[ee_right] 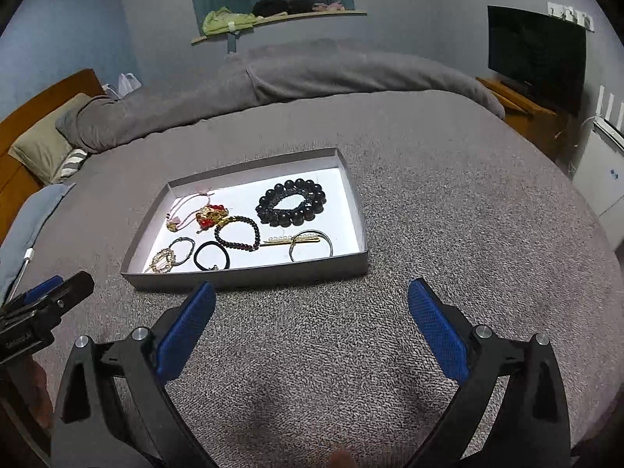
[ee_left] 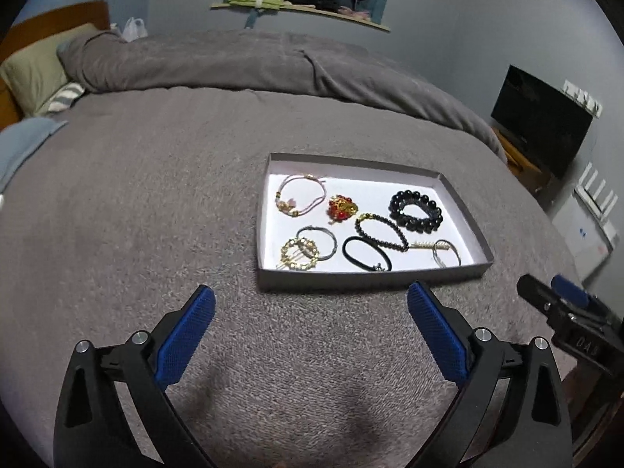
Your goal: Organize jewelry
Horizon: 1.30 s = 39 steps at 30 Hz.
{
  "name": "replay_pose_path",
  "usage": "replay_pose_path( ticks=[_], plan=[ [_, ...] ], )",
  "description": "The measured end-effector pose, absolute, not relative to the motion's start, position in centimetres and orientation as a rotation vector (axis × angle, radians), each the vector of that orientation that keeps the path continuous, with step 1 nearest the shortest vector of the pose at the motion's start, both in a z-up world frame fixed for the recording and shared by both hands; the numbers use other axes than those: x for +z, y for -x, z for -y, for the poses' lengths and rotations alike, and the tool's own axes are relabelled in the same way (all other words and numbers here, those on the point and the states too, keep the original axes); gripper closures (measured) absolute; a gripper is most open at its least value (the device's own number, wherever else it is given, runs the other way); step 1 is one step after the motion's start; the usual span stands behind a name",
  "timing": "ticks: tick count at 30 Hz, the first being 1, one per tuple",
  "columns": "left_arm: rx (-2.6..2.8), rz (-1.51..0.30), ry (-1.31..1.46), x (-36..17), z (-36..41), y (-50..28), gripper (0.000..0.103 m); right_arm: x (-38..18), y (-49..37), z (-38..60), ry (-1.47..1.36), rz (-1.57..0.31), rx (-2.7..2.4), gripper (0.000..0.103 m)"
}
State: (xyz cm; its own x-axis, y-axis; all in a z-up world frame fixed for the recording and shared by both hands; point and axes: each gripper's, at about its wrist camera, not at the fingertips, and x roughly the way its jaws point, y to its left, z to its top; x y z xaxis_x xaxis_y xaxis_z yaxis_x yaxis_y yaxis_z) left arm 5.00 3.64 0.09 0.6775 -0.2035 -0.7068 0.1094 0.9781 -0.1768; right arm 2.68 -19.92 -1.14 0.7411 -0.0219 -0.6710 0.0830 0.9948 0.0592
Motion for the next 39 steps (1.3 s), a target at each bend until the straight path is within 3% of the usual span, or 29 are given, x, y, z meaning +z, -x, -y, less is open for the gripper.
replay_pose_path(
  ticks=[14,39],
  plan=[
    [-0.139,-0.909,-0.034,-1.6,-0.9,-5.4,0.005,-1.8,-4.1,19.2,-0.009,-0.861,-0.075,0.006],
    [-0.119,-0.870,-0.053,-1.7,-0.2,-5.0,0.005,-1.0,-3.3,18.9,-0.009,-0.814,-0.082,0.006]
  ],
)
